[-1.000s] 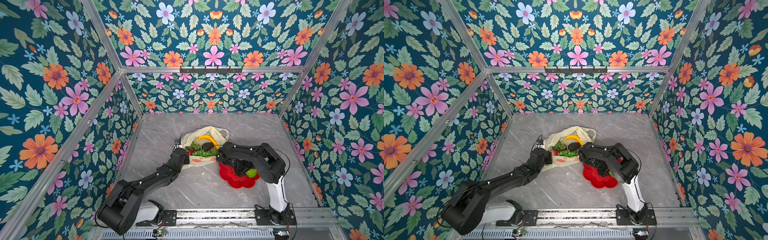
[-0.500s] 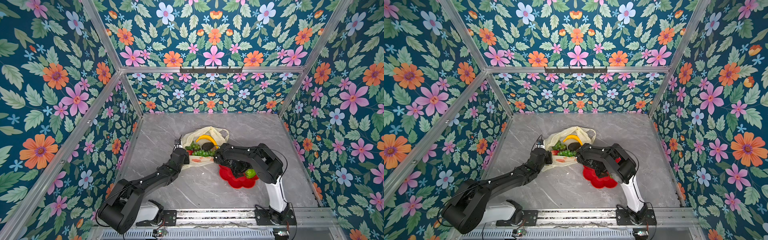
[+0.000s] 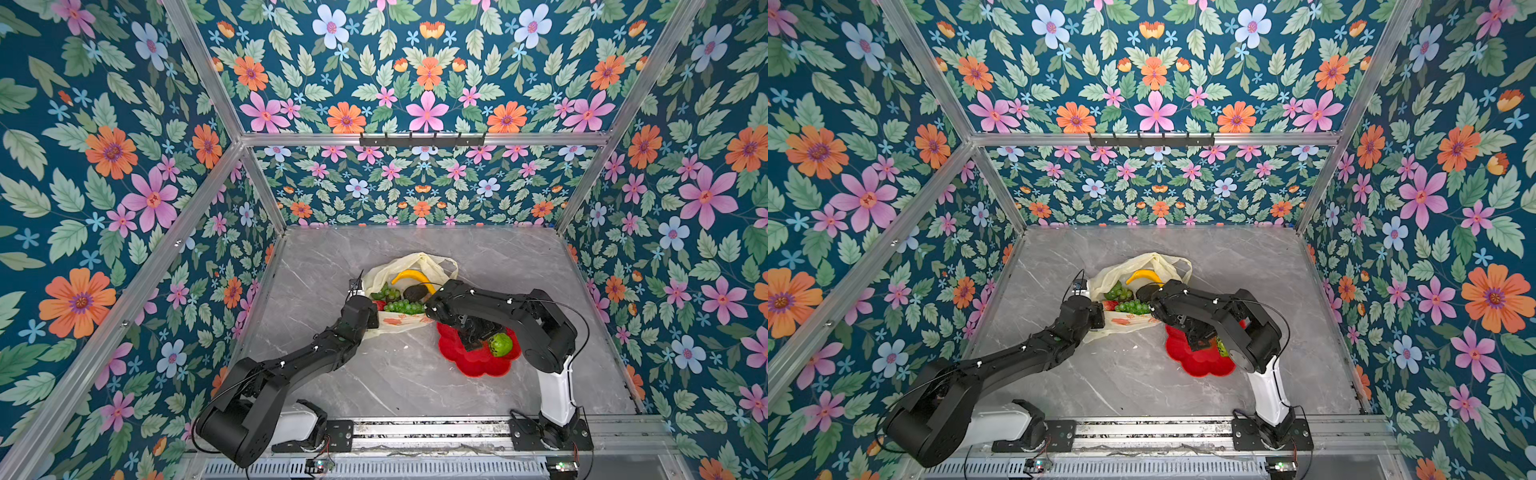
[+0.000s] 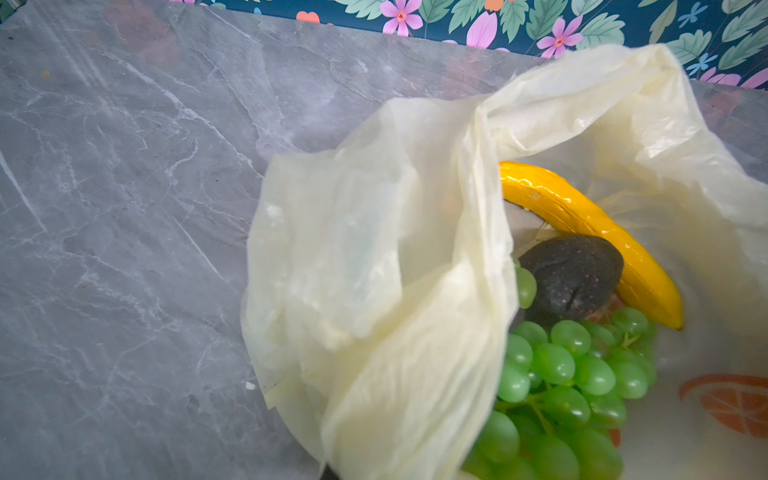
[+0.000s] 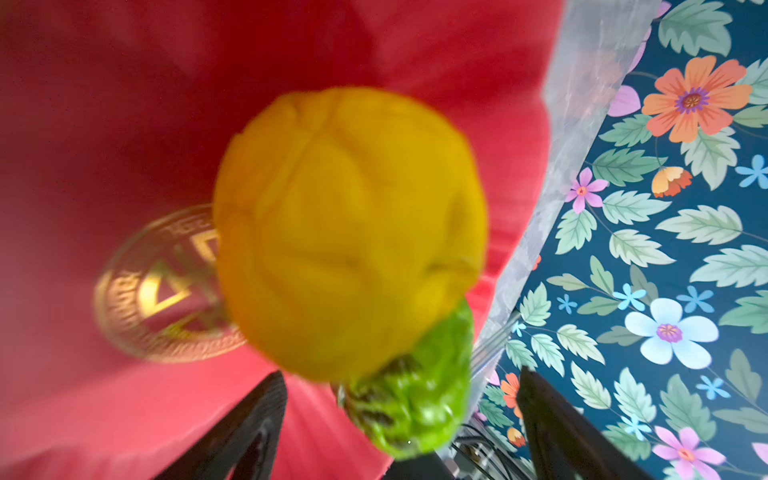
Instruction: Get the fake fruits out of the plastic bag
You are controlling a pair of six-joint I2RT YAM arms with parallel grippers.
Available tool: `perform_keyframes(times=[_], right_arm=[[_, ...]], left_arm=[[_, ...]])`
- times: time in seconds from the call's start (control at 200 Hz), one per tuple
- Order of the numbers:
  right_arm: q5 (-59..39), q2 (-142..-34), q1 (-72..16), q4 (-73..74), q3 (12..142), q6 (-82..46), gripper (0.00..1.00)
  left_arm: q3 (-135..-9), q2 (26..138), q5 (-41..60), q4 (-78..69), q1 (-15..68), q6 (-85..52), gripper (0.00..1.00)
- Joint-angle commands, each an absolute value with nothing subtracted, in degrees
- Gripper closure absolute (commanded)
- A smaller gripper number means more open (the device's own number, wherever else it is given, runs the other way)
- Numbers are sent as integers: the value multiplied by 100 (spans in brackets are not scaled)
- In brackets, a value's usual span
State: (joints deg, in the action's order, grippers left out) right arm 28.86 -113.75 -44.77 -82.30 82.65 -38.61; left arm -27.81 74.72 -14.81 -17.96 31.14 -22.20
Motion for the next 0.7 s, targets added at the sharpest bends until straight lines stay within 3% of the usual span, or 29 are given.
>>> perform_keyframes(times=[0.0,0.4,0.695], right_arm=[[2754,-11059,-4491,-8429,8534,-3699,14],[1456,-10723,-4491,-6392,10035,-3563,25],[745,-10791,-4439,-4516,9811,-4497,27]], left_arm=[[-2869,7456,-1384,-1719,3111,-2306,100],[-2832,7437,-545,-1433,3145,-2637,100],[-2796,7428,-478,-1298,3448,-2813,99]])
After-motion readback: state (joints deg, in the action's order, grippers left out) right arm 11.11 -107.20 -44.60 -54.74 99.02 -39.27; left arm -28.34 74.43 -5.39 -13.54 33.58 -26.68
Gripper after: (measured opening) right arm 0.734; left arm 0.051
